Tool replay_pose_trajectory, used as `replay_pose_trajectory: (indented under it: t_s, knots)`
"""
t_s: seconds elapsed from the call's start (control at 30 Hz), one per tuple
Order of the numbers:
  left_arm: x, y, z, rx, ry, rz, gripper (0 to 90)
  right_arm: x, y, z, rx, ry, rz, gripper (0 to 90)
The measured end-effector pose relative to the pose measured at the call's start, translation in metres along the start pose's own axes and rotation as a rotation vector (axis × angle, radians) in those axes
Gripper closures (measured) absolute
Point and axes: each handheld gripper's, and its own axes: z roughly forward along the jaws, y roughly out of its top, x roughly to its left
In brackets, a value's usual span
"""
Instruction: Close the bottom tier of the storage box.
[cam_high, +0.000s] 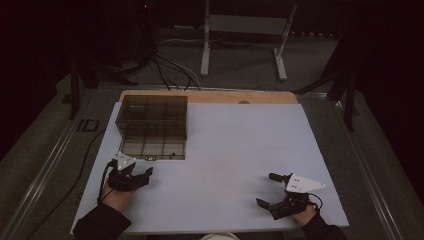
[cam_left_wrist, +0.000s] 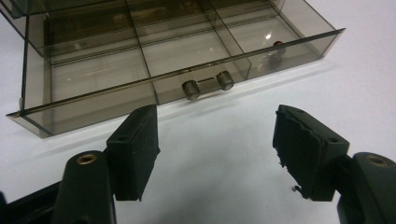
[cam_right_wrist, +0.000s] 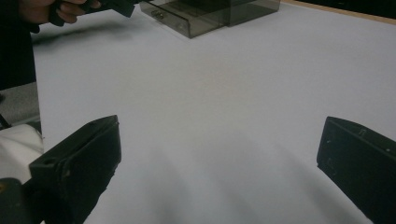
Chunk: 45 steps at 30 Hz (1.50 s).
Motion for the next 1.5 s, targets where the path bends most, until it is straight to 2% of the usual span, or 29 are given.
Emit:
replay_pose_trajectory:
  t_s: [0.07,0.33,0.53,0.7,1.0,1.2,1.5]
  knots:
    - [0.001,0.000,0.001,0.001,0.000,-0.005,37.1,-0.001,0.000,0.000,-0.007,-0.007,0.000,0.0]
    - [0.005,-0.002,0.003,0.011,-0.020,-0.017,59.0,-0.001,0.000,0.000,-0.005,-0.008,0.007,0.0]
    - [0.013,-0.004,0.004,0.016,-0.010,-0.033,69.5,-0.001,0.000,-0.001,-0.005,-0.008,0.009,0.0]
    - [0.017,-0.005,0.007,0.032,0.019,-0.029,73.2,-0.001,0.000,0.000,-0.002,-0.007,0.004,0.0]
    - [0.020,-0.003,0.010,0.023,-0.001,-0.008,88.3,-0.001,0.000,-0.001,-0.004,-0.007,0.003,0.0]
    - [0.018,-0.001,0.010,0.025,-0.001,0.023,90.0,-0.001,0.000,-0.002,-0.007,0.000,0.011,0.0]
    - [0.018,0.003,0.017,0.007,0.012,0.041,90.0,-0.001,0.000,-0.002,-0.008,-0.003,0.011,0.0]
